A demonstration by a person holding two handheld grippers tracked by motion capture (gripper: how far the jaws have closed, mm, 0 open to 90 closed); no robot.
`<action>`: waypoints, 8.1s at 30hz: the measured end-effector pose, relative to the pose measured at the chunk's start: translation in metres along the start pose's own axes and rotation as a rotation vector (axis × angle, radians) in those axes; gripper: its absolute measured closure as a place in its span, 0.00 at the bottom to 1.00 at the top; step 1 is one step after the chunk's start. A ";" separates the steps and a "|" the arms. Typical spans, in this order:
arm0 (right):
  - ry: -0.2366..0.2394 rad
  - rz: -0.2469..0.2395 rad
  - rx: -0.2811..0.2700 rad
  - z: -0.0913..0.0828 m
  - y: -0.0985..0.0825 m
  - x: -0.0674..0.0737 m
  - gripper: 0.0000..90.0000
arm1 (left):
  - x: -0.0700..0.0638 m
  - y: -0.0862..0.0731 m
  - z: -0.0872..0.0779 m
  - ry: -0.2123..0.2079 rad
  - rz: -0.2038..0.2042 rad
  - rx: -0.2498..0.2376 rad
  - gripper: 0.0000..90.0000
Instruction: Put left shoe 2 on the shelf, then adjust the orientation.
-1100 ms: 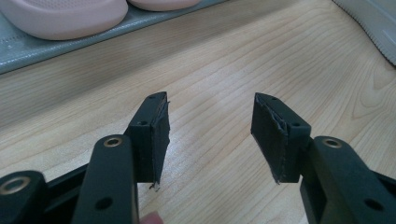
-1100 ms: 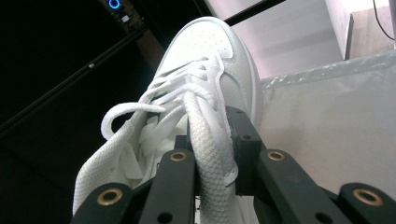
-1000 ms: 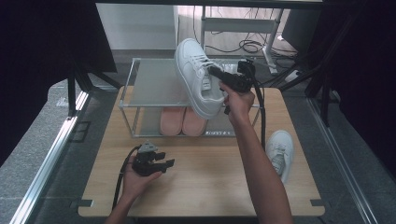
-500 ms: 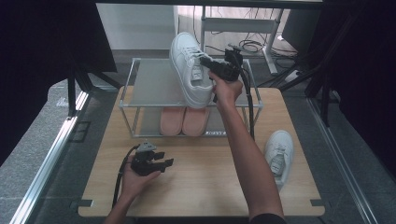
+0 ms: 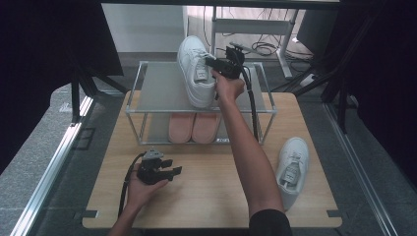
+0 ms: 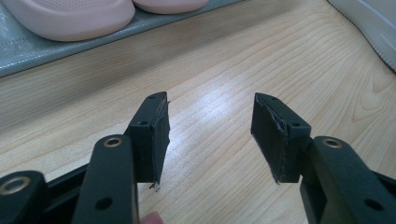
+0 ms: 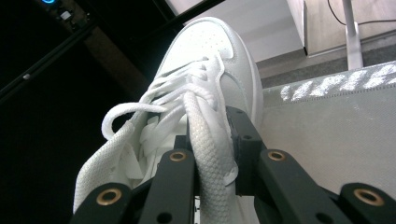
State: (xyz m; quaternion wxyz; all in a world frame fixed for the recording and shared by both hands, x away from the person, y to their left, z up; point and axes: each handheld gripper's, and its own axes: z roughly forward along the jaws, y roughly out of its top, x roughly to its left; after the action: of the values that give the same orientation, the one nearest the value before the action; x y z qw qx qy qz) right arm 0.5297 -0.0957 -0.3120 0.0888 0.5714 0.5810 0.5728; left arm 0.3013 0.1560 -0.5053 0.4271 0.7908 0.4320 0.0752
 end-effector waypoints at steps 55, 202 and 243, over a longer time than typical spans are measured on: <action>0.089 -0.189 0.028 -0.063 -0.029 -0.018 0.91 | -0.003 0.001 0.001 0.011 0.007 0.002 0.53; 0.102 -0.348 0.167 -0.185 -0.179 -0.089 0.93 | -0.005 0.000 0.000 0.019 0.006 0.009 0.52; -0.032 -0.475 0.241 -0.249 -0.219 -0.093 1.00 | -0.007 0.000 0.001 0.021 0.012 0.017 0.52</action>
State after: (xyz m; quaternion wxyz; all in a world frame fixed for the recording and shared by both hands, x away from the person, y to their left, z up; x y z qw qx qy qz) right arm 0.2488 -0.2395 -0.4500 0.1612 0.4343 0.7613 0.4536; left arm 0.2976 0.1506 -0.5042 0.4155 0.7960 0.4324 0.0823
